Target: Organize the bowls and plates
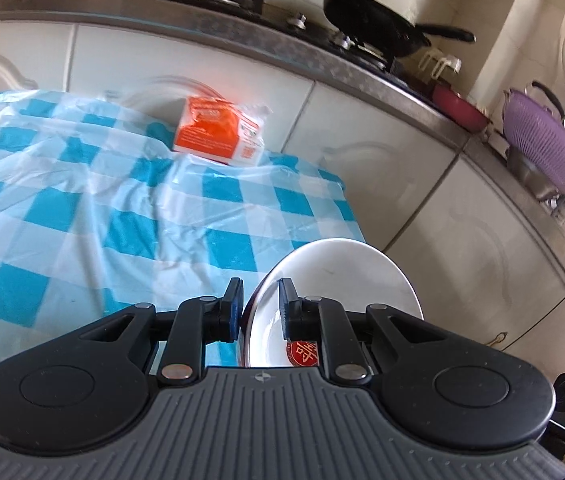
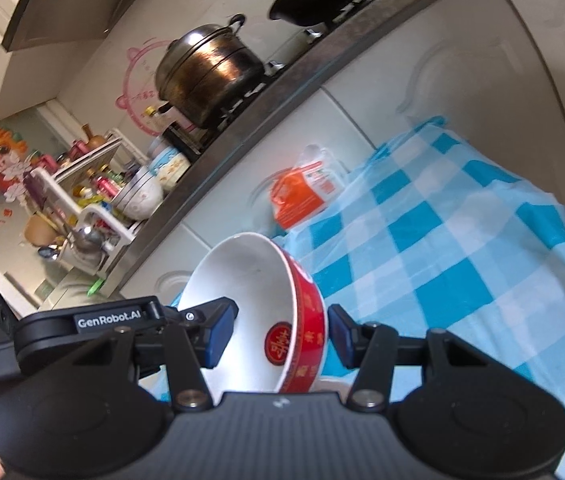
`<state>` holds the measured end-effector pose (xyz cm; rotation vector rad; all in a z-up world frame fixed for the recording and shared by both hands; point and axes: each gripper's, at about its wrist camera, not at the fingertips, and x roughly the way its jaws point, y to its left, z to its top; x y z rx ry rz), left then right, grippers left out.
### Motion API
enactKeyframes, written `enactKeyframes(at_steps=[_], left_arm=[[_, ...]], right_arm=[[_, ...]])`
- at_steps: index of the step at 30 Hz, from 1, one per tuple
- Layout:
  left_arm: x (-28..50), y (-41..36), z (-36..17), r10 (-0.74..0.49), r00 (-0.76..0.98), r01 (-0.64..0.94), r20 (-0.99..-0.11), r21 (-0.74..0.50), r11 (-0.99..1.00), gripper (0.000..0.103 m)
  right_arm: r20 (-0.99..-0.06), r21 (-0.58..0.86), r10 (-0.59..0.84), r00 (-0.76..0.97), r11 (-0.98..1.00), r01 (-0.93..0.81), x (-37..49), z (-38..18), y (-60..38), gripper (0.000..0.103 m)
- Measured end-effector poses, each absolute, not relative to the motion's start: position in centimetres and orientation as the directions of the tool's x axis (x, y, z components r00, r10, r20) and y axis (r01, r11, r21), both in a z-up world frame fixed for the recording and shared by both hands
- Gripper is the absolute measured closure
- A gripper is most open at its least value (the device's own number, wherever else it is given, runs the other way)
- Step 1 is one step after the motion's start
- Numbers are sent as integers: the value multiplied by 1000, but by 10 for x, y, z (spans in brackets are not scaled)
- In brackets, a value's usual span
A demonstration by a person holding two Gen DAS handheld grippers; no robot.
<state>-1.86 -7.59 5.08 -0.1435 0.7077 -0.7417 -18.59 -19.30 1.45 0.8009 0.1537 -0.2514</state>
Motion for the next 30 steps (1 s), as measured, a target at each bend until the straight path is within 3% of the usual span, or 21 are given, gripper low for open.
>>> enactKeyframes(at_steps=[21, 30], left_arm=[[-42, 81, 64, -577, 661, 407, -479, -417, 813, 87], [-52, 122, 57, -523, 709, 328, -474, -435, 839, 85]], right_arm=[[-233, 655, 71, 970, 748, 103, -135, 46, -95, 52], [-280, 639, 170, 945, 768, 51, -113, 45, -52, 52]])
